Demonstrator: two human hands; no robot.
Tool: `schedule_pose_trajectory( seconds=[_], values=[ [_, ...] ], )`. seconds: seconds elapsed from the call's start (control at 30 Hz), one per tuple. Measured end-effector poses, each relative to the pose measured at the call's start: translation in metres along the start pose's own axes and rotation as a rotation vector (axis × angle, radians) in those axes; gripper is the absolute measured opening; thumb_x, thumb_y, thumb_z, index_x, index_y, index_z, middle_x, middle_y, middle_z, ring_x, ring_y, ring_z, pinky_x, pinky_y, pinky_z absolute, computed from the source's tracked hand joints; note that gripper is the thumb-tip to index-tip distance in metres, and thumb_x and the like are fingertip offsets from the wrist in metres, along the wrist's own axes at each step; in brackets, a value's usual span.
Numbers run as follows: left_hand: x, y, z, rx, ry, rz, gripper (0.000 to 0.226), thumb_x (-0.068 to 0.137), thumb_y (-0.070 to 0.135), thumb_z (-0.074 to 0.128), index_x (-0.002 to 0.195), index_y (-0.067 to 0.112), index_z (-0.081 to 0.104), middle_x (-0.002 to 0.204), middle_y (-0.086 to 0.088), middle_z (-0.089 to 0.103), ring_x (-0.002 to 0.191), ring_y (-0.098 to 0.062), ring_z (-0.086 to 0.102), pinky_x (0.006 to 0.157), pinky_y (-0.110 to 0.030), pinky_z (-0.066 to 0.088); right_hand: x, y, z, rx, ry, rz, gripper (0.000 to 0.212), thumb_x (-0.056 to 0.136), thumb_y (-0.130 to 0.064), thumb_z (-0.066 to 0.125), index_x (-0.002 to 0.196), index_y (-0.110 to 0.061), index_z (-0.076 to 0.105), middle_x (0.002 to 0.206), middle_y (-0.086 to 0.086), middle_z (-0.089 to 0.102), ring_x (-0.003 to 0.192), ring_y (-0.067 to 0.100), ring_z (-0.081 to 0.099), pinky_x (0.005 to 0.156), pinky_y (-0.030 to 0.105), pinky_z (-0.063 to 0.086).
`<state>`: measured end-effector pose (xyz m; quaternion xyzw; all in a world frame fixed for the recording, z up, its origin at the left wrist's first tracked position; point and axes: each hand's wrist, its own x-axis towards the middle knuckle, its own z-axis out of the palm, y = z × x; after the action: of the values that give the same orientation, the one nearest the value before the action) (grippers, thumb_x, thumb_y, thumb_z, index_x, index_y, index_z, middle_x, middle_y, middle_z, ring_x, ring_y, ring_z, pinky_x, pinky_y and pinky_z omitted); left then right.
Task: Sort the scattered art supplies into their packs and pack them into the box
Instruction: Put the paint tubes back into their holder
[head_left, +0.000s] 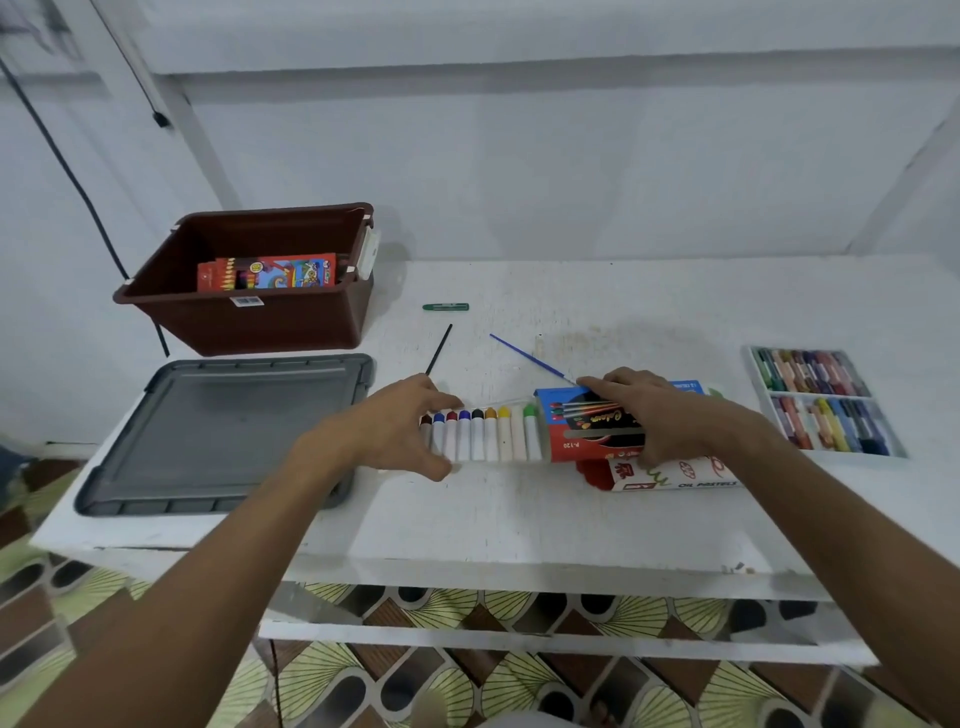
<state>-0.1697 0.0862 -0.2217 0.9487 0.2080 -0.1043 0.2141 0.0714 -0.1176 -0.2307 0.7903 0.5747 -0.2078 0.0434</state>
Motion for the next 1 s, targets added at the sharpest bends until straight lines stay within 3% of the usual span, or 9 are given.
schedule_pose_trajectory(
  seconds=[0.17, 0.4, 0.67, 0.87, 1.0],
  values=[
    [-0.006, -0.007, -0.005, -0.042, 0.012, -0.031, 0.08, 0.068, 0.04, 0.079, 0.139, 0.026, 0.046, 0.117, 0.007, 0.045, 0.108, -0.013, 0.049, 0.093, -0.031, 0.046, 0.004, -0.011, -0.001, 0.0, -0.027, -0.053, 0.114, 0.068, -0.021, 0.08, 0.15, -0.034, 0.002, 0.143, -0.005, 0.029, 0.129, 0.017, 0.03, 0.108, 0.038, 0.031],
    [-0.013, -0.022, -0.002, -0.174, 0.024, -0.077, 0.074, 0.065, 0.04, 0.079, 0.133, 0.031, 0.051, 0.113, 0.016, 0.047, 0.107, -0.003, 0.05, 0.089, -0.022, 0.041, 0.013, -0.021, -0.005, 0.061, -0.109, -0.092, 0.112, 0.066, -0.023, 0.08, 0.148, -0.041, 0.005, 0.136, -0.007, 0.033, 0.122, 0.016, 0.032, 0.103, 0.041, 0.04],
    [-0.026, -0.038, 0.002, -0.365, 0.093, -0.078, 0.066, 0.064, 0.039, 0.081, 0.125, 0.034, 0.057, 0.114, 0.016, 0.055, 0.107, 0.001, 0.053, 0.091, -0.025, 0.047, 0.013, -0.029, -0.007, 0.186, -0.157, -0.13, 0.11, 0.067, -0.021, 0.078, 0.147, -0.041, 0.005, 0.128, -0.007, 0.032, 0.115, 0.014, 0.036, 0.095, 0.033, 0.044],
    [-0.036, -0.044, 0.009, -0.412, 0.1, -0.117, 0.076, 0.054, 0.056, 0.074, 0.126, 0.038, 0.058, 0.115, 0.017, 0.055, 0.109, 0.0, 0.053, 0.093, -0.027, 0.046, 0.017, -0.037, 0.001, 0.124, -0.098, -0.163, 0.106, 0.067, -0.03, 0.071, 0.147, -0.041, 0.002, 0.13, -0.006, 0.03, 0.116, 0.015, 0.031, 0.101, 0.037, 0.036],
    [-0.04, -0.048, 0.014, -0.43, 0.103, -0.125, 0.065, 0.067, 0.047, 0.079, 0.127, 0.039, 0.056, 0.117, 0.017, 0.053, 0.107, 0.001, 0.051, 0.093, -0.025, 0.043, 0.024, -0.037, 0.011, 0.114, -0.031, -0.182, 0.103, 0.063, -0.037, 0.062, 0.146, -0.044, 0.001, 0.132, -0.007, 0.028, 0.12, 0.015, 0.027, 0.107, 0.043, 0.029]
  ],
)
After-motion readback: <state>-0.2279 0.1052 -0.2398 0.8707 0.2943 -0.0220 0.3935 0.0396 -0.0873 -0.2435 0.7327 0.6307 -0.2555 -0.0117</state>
